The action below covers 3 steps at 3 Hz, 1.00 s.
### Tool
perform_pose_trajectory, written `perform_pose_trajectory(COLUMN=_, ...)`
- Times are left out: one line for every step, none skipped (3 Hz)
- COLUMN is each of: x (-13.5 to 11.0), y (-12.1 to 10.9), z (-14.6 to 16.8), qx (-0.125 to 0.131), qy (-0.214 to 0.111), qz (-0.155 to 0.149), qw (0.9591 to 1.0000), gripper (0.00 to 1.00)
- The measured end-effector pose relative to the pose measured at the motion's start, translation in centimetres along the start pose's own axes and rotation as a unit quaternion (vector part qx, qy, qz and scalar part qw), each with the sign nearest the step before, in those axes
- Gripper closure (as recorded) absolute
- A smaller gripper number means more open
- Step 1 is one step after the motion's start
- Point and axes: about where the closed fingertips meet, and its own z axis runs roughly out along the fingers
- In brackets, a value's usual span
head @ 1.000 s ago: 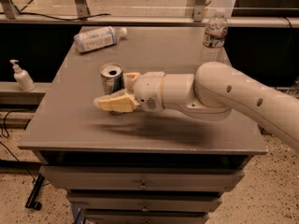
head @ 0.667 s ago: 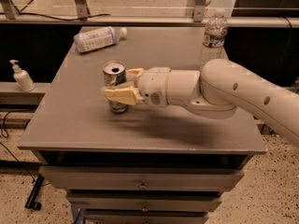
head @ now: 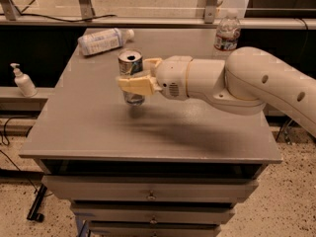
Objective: Move redbull can near blue plastic bottle
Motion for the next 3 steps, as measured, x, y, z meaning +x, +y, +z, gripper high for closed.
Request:
perform_pose_trajectory(x=0.0, y=0.0, z=0.0, qx=0.0, qy=0.0, qz=0.0, qw=1.0, gripper=1.0)
perform_pose_trajectory(x=-0.2, y=-1.0, z=1.3, qx=0.003, qy=-0.014, qz=-0.012, qw=0.9998, gripper=1.0)
perform_pose_trajectory(x=-1.2, y=-4.6, z=3.7, qx=0.02, qy=-0.023, qz=-0.032, qw=0.999, gripper=1.0)
